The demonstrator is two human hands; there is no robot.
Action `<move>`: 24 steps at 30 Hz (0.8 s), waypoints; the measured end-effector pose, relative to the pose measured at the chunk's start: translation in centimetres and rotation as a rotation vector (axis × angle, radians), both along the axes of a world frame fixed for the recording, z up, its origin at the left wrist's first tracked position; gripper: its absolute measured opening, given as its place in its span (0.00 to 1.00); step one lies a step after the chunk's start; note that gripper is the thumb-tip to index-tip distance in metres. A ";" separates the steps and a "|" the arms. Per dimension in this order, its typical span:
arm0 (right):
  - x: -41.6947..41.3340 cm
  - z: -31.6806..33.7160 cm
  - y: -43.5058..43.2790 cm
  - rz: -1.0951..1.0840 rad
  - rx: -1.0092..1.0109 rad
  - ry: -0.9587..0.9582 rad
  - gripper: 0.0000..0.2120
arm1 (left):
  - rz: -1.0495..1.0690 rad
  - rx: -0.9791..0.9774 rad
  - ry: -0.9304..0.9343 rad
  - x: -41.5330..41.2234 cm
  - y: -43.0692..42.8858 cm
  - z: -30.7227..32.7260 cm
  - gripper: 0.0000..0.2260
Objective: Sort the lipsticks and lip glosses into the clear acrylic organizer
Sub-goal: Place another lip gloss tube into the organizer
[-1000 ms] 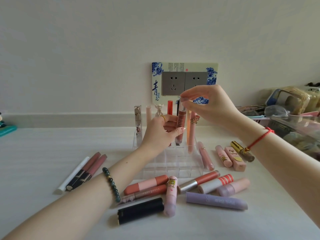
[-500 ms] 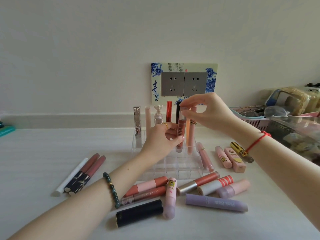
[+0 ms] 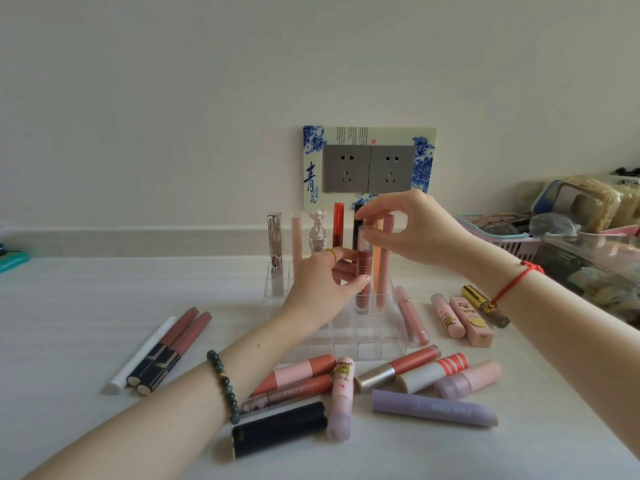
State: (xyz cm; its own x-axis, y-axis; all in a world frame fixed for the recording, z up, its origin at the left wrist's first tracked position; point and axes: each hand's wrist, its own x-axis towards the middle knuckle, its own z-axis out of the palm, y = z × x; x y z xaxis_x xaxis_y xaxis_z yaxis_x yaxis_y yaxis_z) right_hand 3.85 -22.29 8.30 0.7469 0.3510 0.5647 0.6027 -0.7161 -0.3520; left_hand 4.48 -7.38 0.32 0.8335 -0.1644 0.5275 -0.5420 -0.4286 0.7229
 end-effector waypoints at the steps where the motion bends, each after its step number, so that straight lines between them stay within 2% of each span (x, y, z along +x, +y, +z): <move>1: 0.0 0.0 0.0 0.001 0.002 0.001 0.10 | 0.002 0.002 0.003 0.0 0.0 0.0 0.08; 17: -0.3 0.4 -0.1 0.010 -0.022 0.022 0.12 | 0.008 -0.023 -0.040 -0.5 0.5 0.6 0.09; 24: -1.0 1.4 0.2 0.011 -0.014 -0.028 0.12 | 0.032 -0.016 -0.062 -1.0 2.2 1.7 0.14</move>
